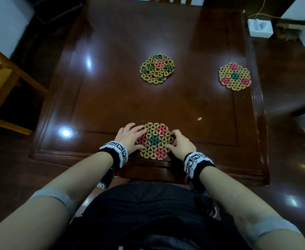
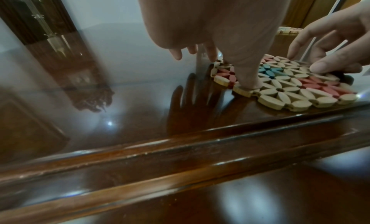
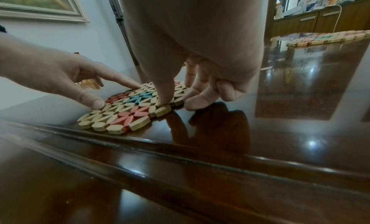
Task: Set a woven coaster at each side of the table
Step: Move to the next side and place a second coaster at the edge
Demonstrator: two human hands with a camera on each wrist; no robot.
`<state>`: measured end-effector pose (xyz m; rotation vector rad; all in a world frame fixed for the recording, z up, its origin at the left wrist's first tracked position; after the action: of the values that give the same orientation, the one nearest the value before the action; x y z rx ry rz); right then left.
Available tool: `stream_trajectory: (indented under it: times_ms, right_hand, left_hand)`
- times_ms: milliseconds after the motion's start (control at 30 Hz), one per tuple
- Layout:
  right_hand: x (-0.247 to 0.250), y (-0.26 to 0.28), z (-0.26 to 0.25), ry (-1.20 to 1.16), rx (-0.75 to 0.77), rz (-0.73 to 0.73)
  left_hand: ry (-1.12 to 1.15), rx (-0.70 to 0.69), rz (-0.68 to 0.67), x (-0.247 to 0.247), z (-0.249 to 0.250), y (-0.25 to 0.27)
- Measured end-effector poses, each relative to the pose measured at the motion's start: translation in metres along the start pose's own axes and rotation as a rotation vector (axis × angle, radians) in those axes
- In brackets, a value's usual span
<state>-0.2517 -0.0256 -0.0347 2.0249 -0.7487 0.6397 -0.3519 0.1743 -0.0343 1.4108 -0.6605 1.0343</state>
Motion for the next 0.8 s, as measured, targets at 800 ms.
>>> stream_trajectory:
  times_ms: [800]
  right_hand:
    - [0.014, 0.017, -0.004, -0.031, 0.075, -0.020]
  left_hand:
    - [0.032, 0.111, 0.117, -0.003, -0.002, 0.034]
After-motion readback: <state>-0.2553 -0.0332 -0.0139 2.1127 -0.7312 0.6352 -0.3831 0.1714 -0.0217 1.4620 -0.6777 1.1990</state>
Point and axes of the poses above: each hand's wrist, its own y-axis away from the middle knuckle, its own x-axis out of the back of the hand, z = x × y, the point moved 1 cm from there along -y, towards the middle knuckle, and after that the axes turned 7 degrees about -y, right-handed, at the moved point
